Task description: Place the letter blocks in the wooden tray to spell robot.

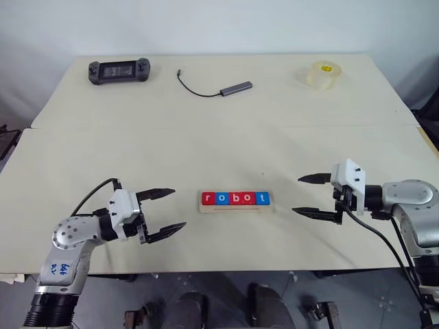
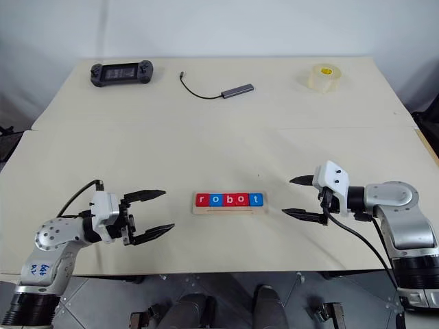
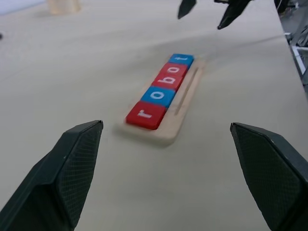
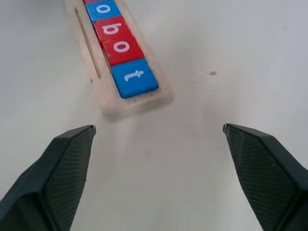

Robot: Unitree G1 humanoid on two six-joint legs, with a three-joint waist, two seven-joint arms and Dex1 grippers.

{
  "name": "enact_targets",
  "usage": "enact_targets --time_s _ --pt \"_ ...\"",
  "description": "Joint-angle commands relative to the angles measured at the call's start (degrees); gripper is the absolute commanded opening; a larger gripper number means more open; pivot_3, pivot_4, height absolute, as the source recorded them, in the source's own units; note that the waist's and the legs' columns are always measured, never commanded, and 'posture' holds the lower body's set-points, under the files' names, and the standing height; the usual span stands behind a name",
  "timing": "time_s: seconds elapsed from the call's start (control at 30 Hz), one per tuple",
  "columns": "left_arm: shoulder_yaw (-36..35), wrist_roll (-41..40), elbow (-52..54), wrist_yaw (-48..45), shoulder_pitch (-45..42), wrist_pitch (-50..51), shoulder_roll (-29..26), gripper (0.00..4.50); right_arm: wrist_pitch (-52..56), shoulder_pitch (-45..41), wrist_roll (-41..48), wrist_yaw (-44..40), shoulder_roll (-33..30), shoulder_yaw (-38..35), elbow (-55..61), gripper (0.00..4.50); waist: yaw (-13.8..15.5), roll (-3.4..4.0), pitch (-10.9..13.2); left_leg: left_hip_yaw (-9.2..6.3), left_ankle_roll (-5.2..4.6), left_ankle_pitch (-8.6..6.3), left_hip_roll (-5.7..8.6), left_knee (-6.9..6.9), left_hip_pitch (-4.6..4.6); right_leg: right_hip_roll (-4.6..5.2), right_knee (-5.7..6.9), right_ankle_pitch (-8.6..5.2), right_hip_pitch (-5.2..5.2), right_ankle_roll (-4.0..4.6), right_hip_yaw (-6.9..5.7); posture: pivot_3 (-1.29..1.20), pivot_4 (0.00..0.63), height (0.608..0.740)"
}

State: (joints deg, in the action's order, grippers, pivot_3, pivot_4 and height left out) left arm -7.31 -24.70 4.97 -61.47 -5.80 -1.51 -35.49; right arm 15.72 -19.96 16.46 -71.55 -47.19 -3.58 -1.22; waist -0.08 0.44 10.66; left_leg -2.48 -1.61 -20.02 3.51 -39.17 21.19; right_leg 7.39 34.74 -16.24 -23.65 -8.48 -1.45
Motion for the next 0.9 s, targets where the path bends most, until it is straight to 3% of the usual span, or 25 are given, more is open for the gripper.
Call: enact_targets --time_s 0.03,0.37,0.4,0.9 --pt "0.19 -0.77 -0.16 -0.34 -1.52 -0.02 0.20 4.50 1.73 -2.28 -1.24 0.66 0.02 3.29 0.82 3.60 -0.04 0.00 0.00 0.00 0.01 0.00 -0.02 0.00 -0.01 0.00 0.01 0.00 0.00 0.00 0.00 0.00 0.150 0.740" --pt "1.60 -0.61 3.05 0.94 -1.22 1.55 0.87 4.50 2.68 -8.75 -3.37 1.06 3.05 9.64 -3.22 0.21 0.10 0.00 0.00 -0.05 0.01 0.00 0.00 0.02 0.05 0.00 0.05 0.00 -0.02 0.00 -0.04 0.00 0.150 0.740" --pt "1.66 -0.58 3.35 1.09 -1.13 1.71 0.90 4.50 3.25 -9.08 -3.40 1.01 3.22 10.09 -3.26 0.03 0.14 0.00 0.00 -0.07 0.01 0.00 0.00 0.02 0.04 0.00 0.05 0.00 -0.02 0.00 -0.06 0.00 0.150 0.740" --pt "2.73 -0.47 6.56 3.66 -1.57 3.59 1.33 4.50 3.81 -10.19 -4.76 1.59 5.75 13.25 -3.97 0.03 0.02 0.00 0.00 -0.07 0.01 0.00 0.01 0.02 0.05 -0.01 0.05 0.00 -0.02 0.00 -0.07 0.00 0.150 0.740"
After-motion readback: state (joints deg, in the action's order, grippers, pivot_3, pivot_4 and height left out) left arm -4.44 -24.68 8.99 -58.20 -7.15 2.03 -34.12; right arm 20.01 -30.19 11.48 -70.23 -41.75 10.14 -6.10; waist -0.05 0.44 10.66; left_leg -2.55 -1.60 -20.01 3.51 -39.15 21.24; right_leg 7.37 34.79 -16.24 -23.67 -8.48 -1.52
